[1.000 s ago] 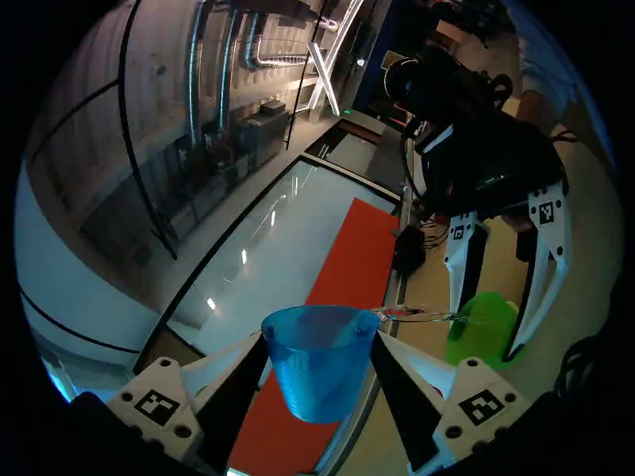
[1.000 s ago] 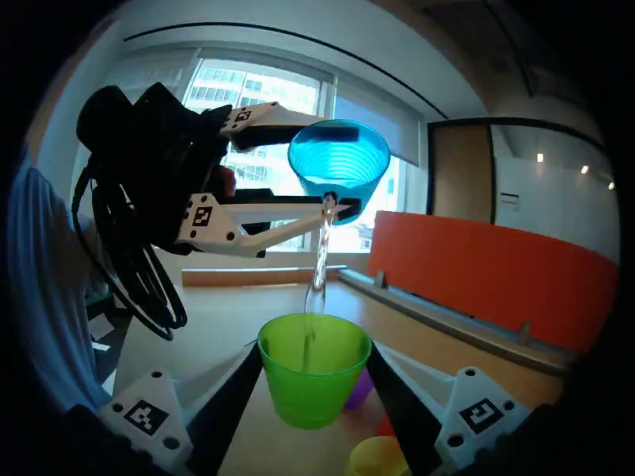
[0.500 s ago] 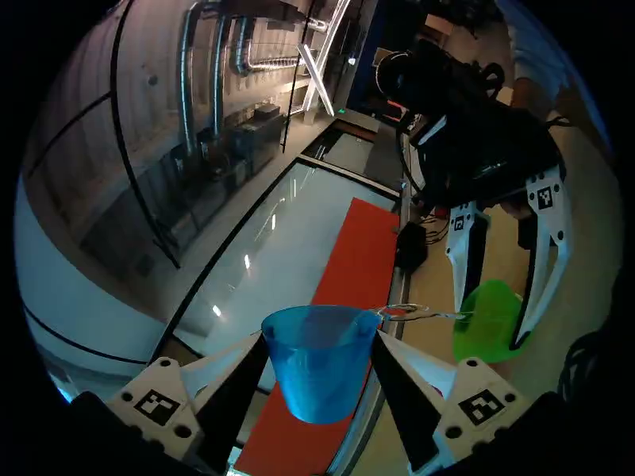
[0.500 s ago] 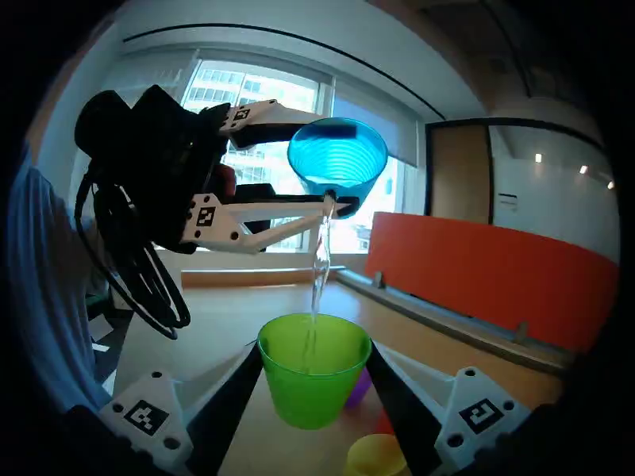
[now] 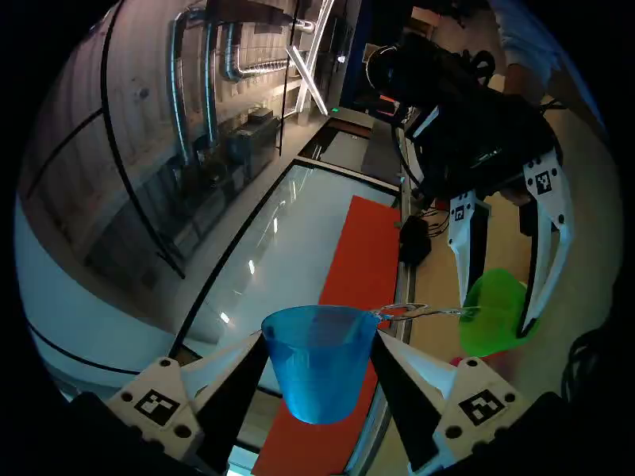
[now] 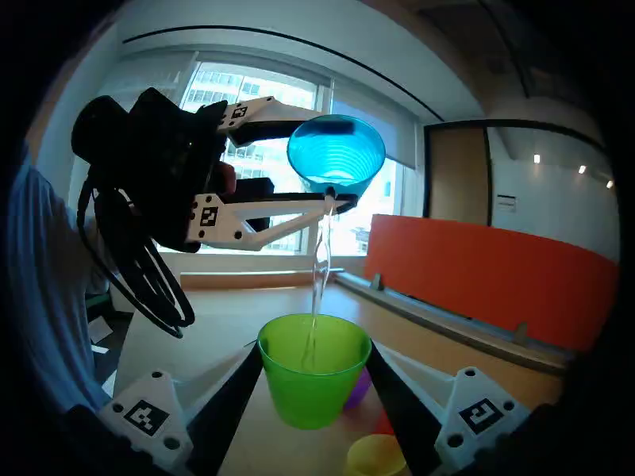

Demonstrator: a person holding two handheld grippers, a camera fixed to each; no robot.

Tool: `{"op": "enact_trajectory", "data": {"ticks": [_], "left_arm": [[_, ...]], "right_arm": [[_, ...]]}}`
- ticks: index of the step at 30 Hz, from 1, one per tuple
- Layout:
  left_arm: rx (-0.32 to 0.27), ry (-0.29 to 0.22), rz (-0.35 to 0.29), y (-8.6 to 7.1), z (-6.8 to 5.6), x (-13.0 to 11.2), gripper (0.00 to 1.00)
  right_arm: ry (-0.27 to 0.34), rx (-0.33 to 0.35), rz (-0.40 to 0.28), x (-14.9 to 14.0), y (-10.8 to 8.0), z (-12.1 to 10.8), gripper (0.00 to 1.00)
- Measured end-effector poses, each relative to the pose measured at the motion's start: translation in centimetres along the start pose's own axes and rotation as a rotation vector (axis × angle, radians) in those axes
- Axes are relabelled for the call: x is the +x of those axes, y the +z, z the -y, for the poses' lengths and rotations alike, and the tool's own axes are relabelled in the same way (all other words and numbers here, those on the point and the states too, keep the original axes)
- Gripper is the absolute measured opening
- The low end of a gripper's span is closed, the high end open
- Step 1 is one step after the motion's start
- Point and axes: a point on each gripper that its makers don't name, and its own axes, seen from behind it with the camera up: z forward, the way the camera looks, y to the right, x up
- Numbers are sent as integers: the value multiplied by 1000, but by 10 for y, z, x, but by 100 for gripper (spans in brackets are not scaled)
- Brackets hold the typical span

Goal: Pour water

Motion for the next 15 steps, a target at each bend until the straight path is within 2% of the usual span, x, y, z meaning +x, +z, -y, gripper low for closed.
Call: {"op": "enact_trajectory", "data": {"ticks": [15], "left_arm": [[18,74,-13,2,9,10,86]], "right_arm": [[-6,-6,-4,0,-1,0,91]]}}
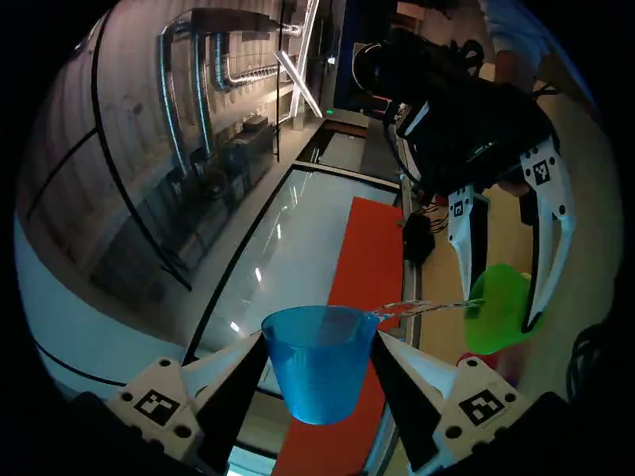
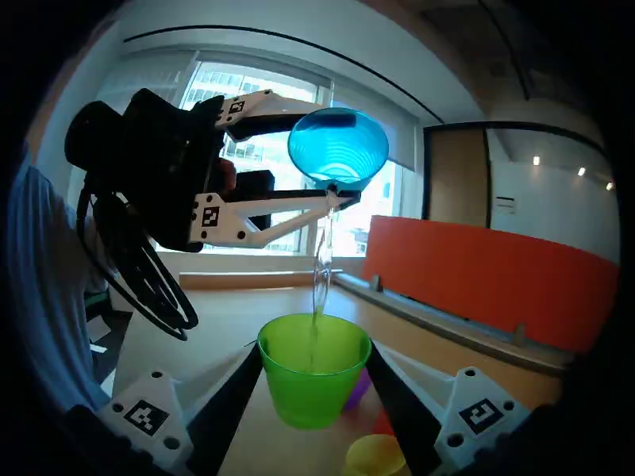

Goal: Pour water

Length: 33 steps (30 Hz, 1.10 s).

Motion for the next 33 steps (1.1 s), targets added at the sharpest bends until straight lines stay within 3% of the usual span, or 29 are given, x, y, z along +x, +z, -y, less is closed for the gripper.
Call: {"op": "enact_trajectory", "data": {"ticks": [33], "left_arm": [[16,211,-18,3,0,15,86]], "right_arm": [[-5,-16,-17,8,-6,-2,91]]}}
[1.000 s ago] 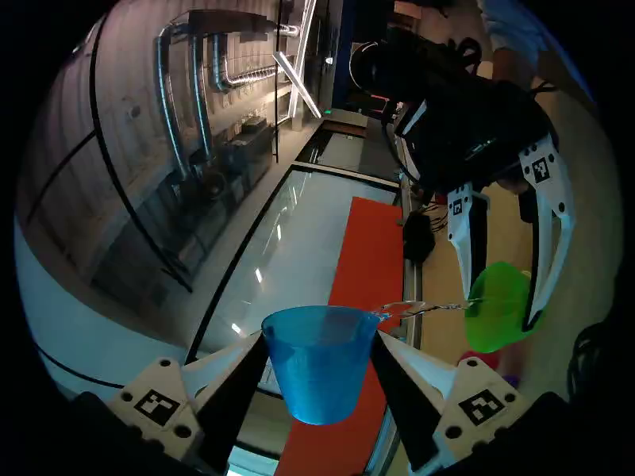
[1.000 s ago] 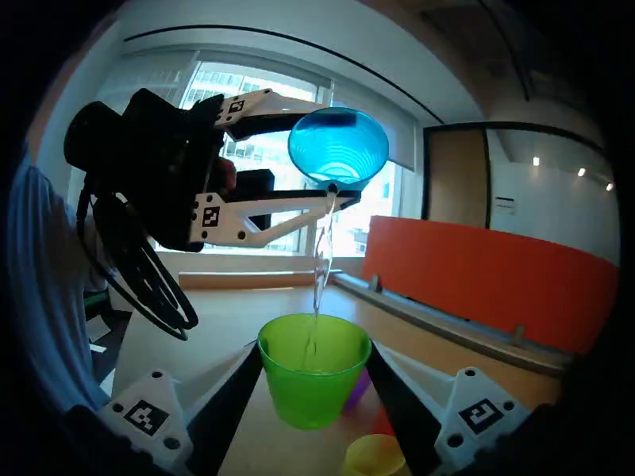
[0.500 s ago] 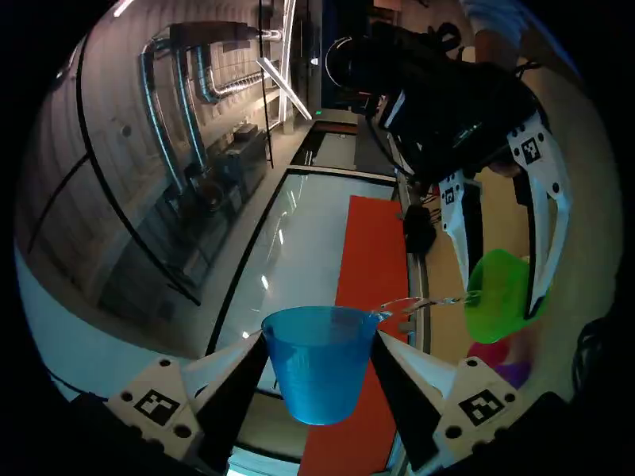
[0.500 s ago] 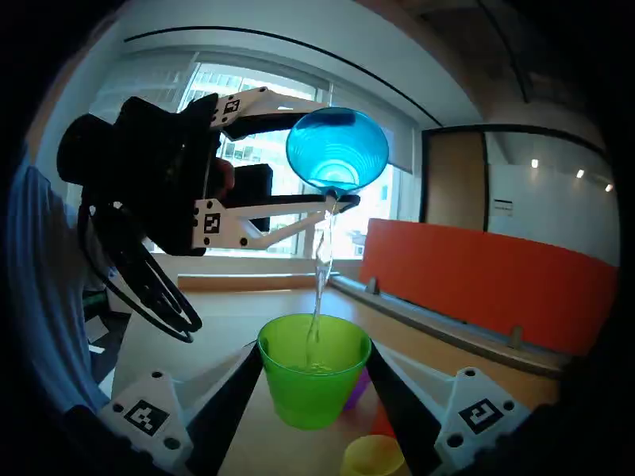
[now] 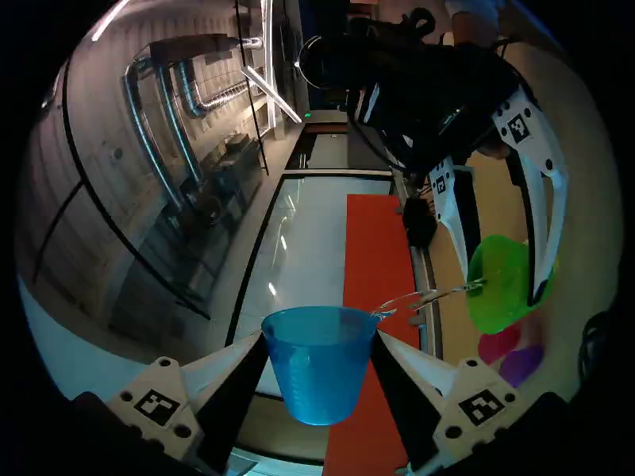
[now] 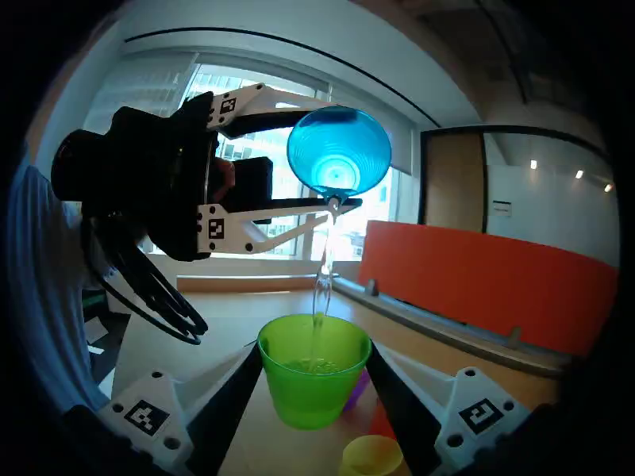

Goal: Pour water

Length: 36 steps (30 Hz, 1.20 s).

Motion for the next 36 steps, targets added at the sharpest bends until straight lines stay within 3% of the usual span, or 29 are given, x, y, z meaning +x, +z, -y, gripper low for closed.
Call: {"op": "enact_trajectory", "data": {"ticks": [26,36], "left_arm": [[18,158,-14,2,1,11,86],[15,154,-21,1,1,12,86]], "right_arm": [[7,-8,-15,2,3,-3,91],[10,-12,-20,4,4,-5,91]]}}
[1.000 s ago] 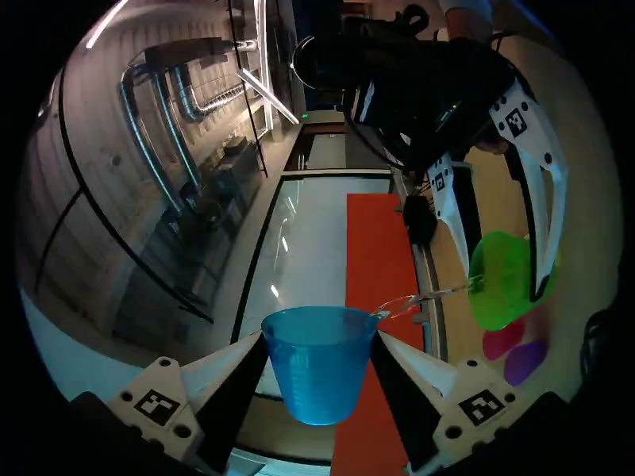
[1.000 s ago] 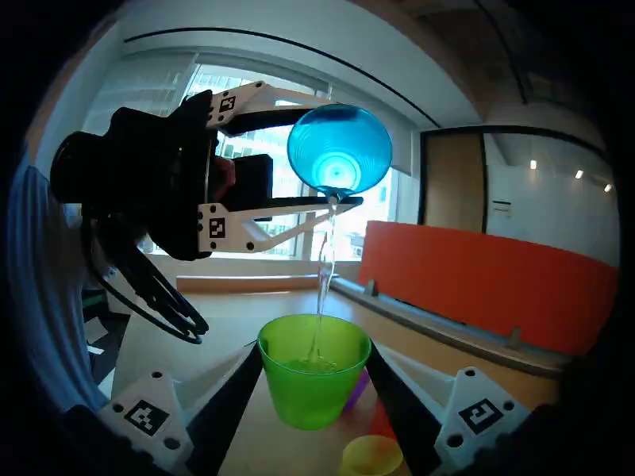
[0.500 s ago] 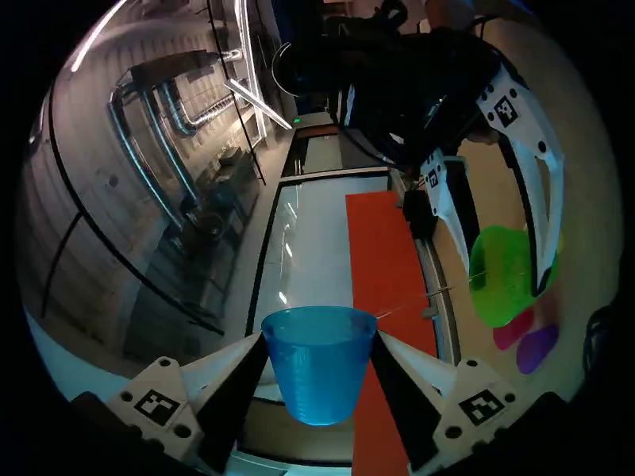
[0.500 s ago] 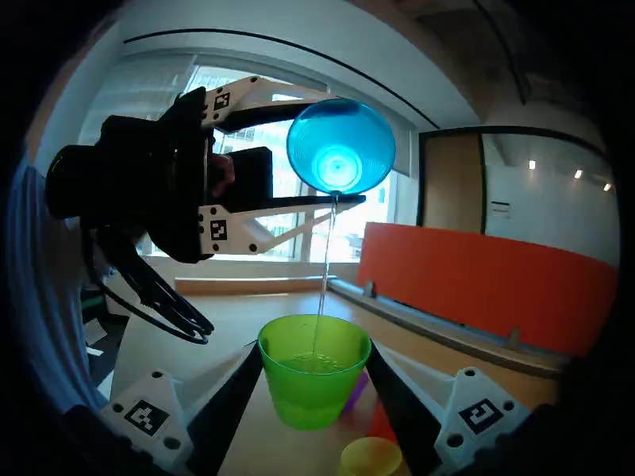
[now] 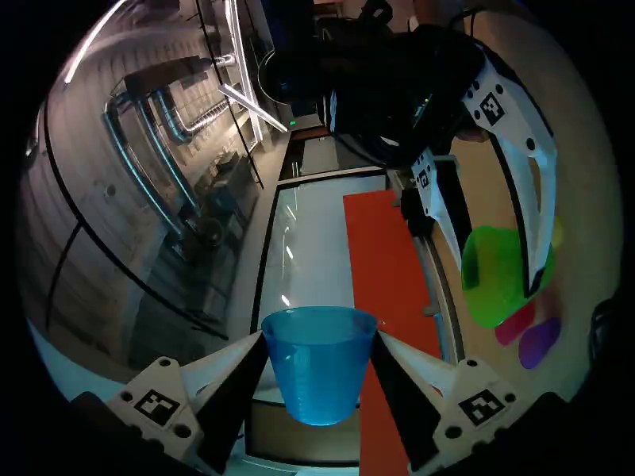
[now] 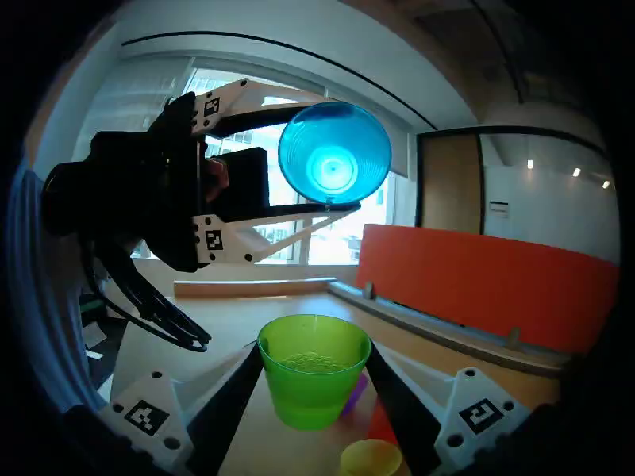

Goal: Pour water

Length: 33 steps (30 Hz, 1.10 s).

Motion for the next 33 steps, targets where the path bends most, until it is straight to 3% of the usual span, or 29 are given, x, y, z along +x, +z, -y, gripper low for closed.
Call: {"op": "enact_trajectory", "data": {"ticks": [5,11,17,23,33], "left_arm": [[-16,-57,3,1,-5,-3,86],[-43,-221,6,0,-14,-6,86],[-43,-393,22,-1,-14,-14,86],[-45,-587,49,-3,-16,-28,86],[-83,-960,92,-5,-23,-42,86]], "right_arm": [[-1,-1,-1,1,0,0,91],[0,-3,-8,3,-1,0,91],[1,-9,-13,3,-3,-3,91],[3,-11,-17,5,-4,-4,91],[1,-20,-19,5,-8,-9,91]]}}
